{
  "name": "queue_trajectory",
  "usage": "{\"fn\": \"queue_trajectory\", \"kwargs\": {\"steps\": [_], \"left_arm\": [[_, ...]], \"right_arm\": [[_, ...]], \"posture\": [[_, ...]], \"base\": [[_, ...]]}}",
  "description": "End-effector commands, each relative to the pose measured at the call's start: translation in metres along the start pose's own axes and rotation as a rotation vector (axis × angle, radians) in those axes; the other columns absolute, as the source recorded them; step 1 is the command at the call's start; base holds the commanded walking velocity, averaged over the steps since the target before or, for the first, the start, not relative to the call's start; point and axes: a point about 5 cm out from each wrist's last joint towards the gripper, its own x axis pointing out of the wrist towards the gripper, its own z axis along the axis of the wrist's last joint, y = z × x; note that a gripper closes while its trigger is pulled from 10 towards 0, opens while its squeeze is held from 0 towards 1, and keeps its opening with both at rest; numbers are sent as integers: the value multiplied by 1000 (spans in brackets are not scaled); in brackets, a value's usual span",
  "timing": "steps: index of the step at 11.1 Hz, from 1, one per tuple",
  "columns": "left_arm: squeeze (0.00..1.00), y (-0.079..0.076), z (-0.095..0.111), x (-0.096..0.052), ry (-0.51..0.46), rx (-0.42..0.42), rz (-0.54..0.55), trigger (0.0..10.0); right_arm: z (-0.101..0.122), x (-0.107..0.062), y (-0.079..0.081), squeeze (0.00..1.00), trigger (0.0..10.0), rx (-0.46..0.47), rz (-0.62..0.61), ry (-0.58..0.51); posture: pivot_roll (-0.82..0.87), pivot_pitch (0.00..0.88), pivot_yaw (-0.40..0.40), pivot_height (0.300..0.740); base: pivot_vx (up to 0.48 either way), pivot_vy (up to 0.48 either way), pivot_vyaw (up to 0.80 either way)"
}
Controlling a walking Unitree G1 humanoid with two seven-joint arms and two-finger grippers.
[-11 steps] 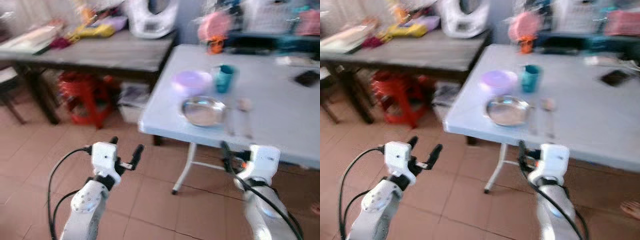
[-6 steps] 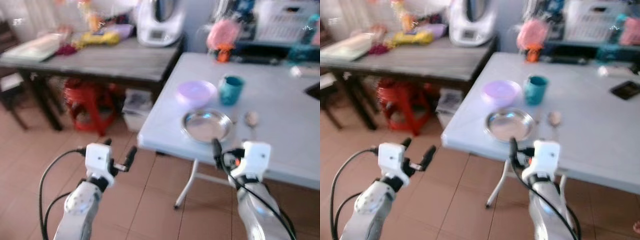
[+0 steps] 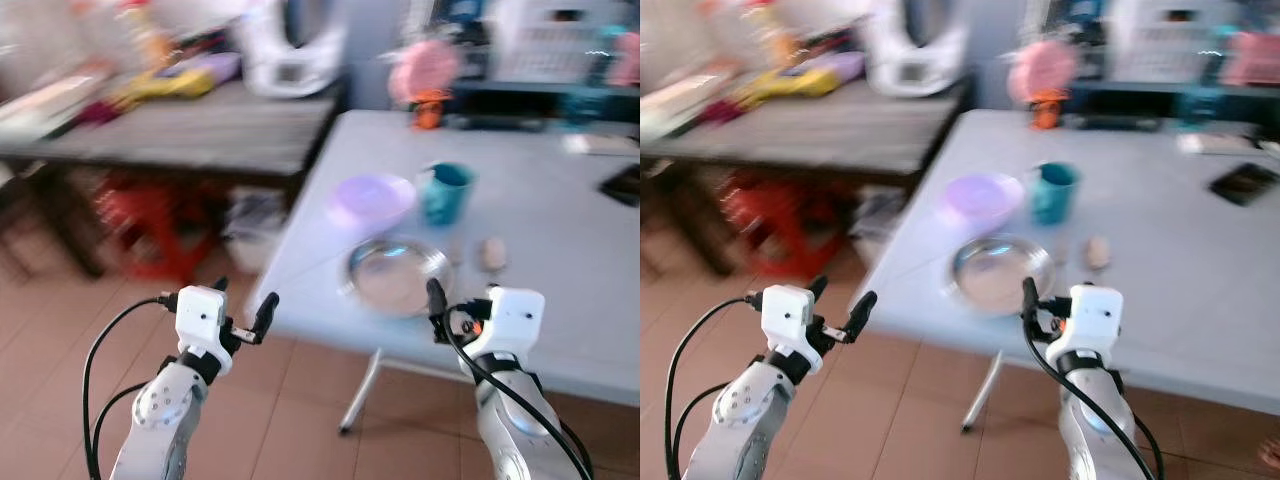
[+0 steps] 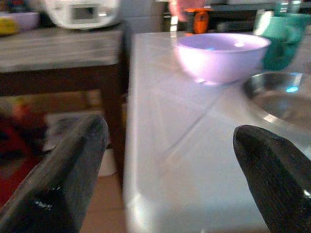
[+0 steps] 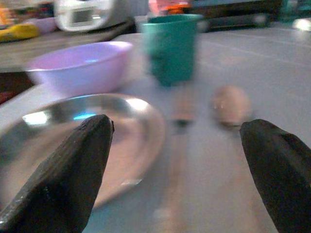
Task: Setting the table
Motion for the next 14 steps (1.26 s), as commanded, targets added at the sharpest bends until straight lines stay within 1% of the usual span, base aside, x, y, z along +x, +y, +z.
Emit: {"fn": "queue_trajectory", "kwargs": {"steps": [1, 2, 3, 5, 8, 9, 10, 12, 13, 14], "left_arm": [[0, -5, 2, 2, -7, -3, -24, 10000], [0, -6, 3, 1, -9, 1, -28, 10000], [0, -8, 6, 1, -26, 2, -48, 10000], [0, -10, 11, 0, -40, 34, -79, 10000], [0, -11, 15, -6, -40, 70, -176, 10000], [0, -10, 16, -9, -36, 88, -216, 10000], [0, -10, 16, -10, -33, 95, -229, 10000], [0, -10, 16, -17, -20, 130, -309, 10000], [0, -11, 16, -18, -20, 137, -335, 10000], [0, -13, 16, -19, -21, 155, -359, 10000]], "right_arm": [[5, 0, -5, 0, 10000, -11, -20, -18], [6, 0, -5, 0, 10000, -10, -20, -21], [8, 0, -4, 0, 10000, -9, -19, -26], [10, 0, -3, 0, 10000, -11, -12, -31], [11, -1, -3, 0, 10000, -13, -13, -29], [12, -2, -3, 0, 10000, 9, -5, -25], [12, -2, -3, 0, 10000, 18, 3, -19], [13, -1, 0, 0, 10000, 36, 27, 3], [13, -1, -1, 0, 10000, 42, 43, 17], [10, -1, -1, 0, 10000, 69, 68, 48]], "posture": [[-31, 0, 64, 740], [-31, 0, 63, 740], [-30, 0, 62, 740], [-31, 0, 61, 740], [-31, 0, 59, 740], [-32, 0, 59, 740], [-33, 0, 57, 740], [-37, 0, 57, 740], [-36, 0, 54, 740], [-36, 0, 53, 740]], "base": [[334, 0, 0], [292, 0, 0], [0, 0, 0], [0, 0, 0], [0, 0, 0], [0, 0, 0], [0, 0, 0], [0, 0, 0], [0, 0, 0], [0, 0, 0]]}}
